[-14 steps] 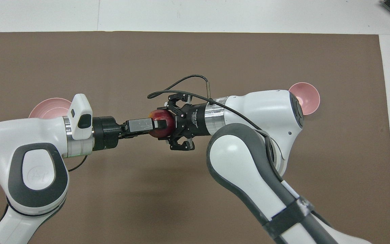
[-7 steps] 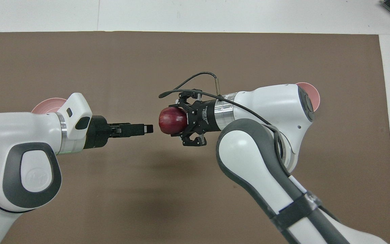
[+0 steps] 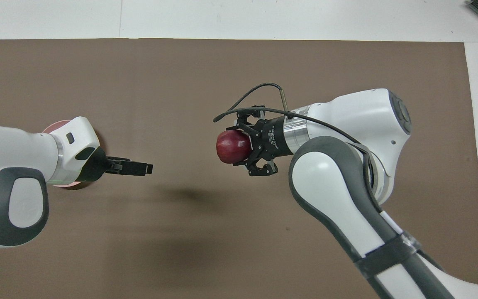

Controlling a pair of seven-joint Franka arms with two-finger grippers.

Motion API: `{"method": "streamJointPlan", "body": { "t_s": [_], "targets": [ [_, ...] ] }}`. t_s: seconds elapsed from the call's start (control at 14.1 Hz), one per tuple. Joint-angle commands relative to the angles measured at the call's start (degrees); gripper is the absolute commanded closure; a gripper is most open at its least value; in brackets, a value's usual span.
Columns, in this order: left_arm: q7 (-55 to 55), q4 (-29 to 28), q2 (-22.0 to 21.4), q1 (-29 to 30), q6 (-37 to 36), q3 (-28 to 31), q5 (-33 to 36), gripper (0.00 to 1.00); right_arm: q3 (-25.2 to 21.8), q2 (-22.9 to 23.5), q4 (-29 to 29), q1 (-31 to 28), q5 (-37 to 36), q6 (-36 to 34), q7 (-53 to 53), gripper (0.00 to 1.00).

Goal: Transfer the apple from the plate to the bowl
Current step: 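Open the left gripper and withdraw it while the right gripper holds the apple, then carry the apple with the right gripper over the pink bowl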

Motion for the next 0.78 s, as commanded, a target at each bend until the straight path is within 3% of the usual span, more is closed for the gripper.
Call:
{"method": "streamJointPlan", "body": {
  "t_s": [0.0, 0.21, 0.36, 0.71],
  "targets": [
    [0.12, 5.81, 1.95, 2.70, -2.47, -0.48, 5.48, 0.00, 0.36, 0.09, 0.01, -3.40, -6.10, -0.65, -7.92, 1.00],
    [0.12, 11.16, 1.86, 4.20, -6.32, -0.30, 8.03, 0.00, 0.36, 0.62, 0.01, -7.53, -10.41, -1.18, -18.37, 1.00],
    [0.21, 17.48, 1.95, 4.47, -13.42, -0.22, 11.72, 0.00, 0.36, 0.97, 0.10, -10.17, -16.03, -1.09, -25.49, 1.00],
    [0.39, 32.42, 3.96, 5.26, -28.20, -0.22, 11.56, 0.00, 0.27, 1.67, 0.18, -15.18, -27.81, 0.05, -42.55, 1.00]
  ]
}}
